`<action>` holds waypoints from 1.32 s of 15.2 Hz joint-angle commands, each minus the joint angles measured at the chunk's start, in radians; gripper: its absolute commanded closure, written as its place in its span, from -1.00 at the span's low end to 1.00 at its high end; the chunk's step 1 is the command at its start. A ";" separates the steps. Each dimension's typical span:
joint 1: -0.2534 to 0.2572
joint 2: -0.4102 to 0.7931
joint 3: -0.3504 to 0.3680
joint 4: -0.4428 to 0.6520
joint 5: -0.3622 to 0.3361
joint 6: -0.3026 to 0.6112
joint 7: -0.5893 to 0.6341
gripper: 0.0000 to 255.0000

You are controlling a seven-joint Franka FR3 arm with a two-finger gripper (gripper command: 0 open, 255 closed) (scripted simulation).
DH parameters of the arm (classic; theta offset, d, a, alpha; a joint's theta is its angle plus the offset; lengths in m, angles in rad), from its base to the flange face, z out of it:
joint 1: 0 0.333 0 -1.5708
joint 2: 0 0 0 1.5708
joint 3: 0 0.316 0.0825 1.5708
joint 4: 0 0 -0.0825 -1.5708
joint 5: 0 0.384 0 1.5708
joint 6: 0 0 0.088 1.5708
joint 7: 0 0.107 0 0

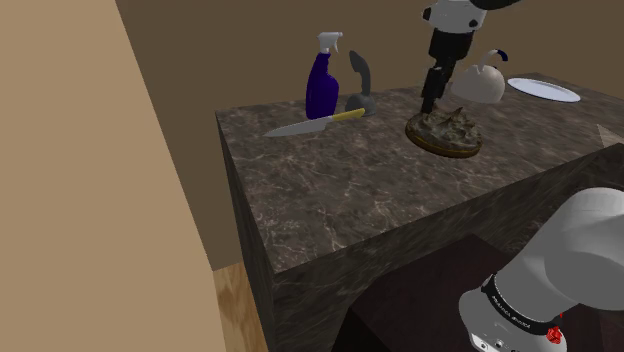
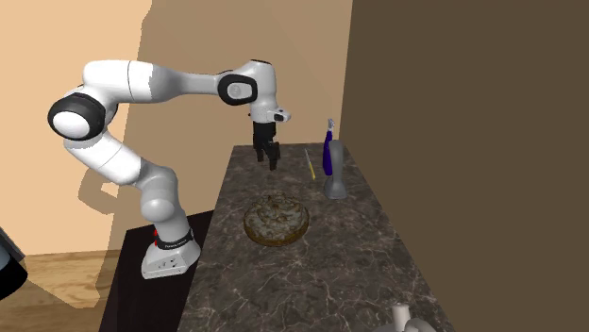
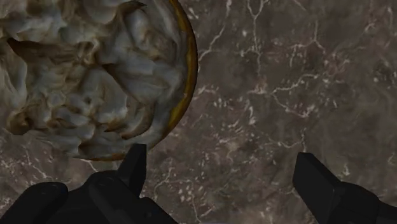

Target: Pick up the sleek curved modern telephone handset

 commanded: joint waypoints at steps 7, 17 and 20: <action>0.043 0.209 -0.109 0.180 -0.004 0.168 -0.302 -1.00; 0.085 0.508 -0.191 0.514 0.139 0.275 -0.685 -1.00; 0.083 0.577 -0.195 0.604 0.185 0.278 -0.767 -1.00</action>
